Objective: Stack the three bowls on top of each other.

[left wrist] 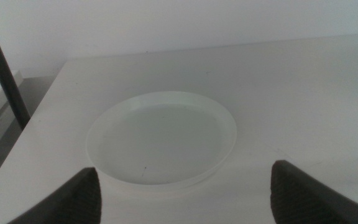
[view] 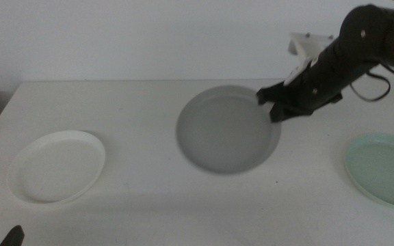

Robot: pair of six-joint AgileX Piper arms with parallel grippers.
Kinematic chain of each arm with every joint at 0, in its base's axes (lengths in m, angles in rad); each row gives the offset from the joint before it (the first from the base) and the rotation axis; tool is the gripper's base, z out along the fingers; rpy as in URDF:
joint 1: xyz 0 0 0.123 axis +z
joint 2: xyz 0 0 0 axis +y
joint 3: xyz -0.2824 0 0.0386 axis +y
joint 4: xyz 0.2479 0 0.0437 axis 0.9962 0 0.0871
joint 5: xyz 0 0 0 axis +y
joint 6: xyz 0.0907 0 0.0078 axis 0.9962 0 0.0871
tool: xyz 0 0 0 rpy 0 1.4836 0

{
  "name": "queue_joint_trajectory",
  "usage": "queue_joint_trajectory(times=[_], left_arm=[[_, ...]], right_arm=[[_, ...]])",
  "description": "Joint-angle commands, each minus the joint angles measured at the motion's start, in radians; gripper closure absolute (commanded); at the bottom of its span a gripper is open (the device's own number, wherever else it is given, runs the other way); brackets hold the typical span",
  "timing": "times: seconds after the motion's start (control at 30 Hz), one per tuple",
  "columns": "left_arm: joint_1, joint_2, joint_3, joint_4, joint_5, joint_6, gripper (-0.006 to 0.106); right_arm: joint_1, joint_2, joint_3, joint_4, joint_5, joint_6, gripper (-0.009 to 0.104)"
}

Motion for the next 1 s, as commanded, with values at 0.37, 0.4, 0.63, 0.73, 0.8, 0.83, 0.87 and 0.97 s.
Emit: queue_joint_trajectory(times=[0.37, 0.4, 0.63, 0.73, 0.8, 0.83, 0.87, 0.97], left_arm=[[0.000, -0.013, -0.005, 0.000, -0.077, -0.015, -0.004], [0.000, -0.013, -0.005, 0.000, -0.077, -0.015, -0.004], [0.000, -0.013, -0.005, 0.000, -0.077, -0.015, -0.004], [0.000, -0.013, -0.005, 0.000, -0.077, -0.015, -0.004], [0.000, -0.013, -0.005, 0.000, -0.077, -0.015, -0.004], [0.000, -0.013, -0.005, 0.000, -0.077, -0.015, -0.004], [0.000, -0.013, -0.005, 0.000, -0.077, -0.015, -0.004], [0.000, -0.013, -0.005, 0.000, -0.077, -0.015, -0.004]], right_arm=[[0.155, -0.141, 0.336, 0.004, -0.308, 0.095, 0.096], [0.155, -0.135, 0.341, 0.000, -0.314, 0.095, 0.096], [0.155, -0.053, 0.343, 0.000, -0.325, 0.094, 0.096], [0.154, -0.027, 0.343, -0.005, -0.330, 0.091, 0.096], [0.154, -0.017, 0.343, -0.018, -0.330, 0.091, 0.096], [0.154, -0.012, 0.343, -0.026, -0.330, 0.091, 0.096], [0.154, -0.012, 0.343, -0.033, -0.330, 0.091, 0.096], [0.154, -0.011, 0.343, -0.059, -0.332, 0.091, 0.092]])
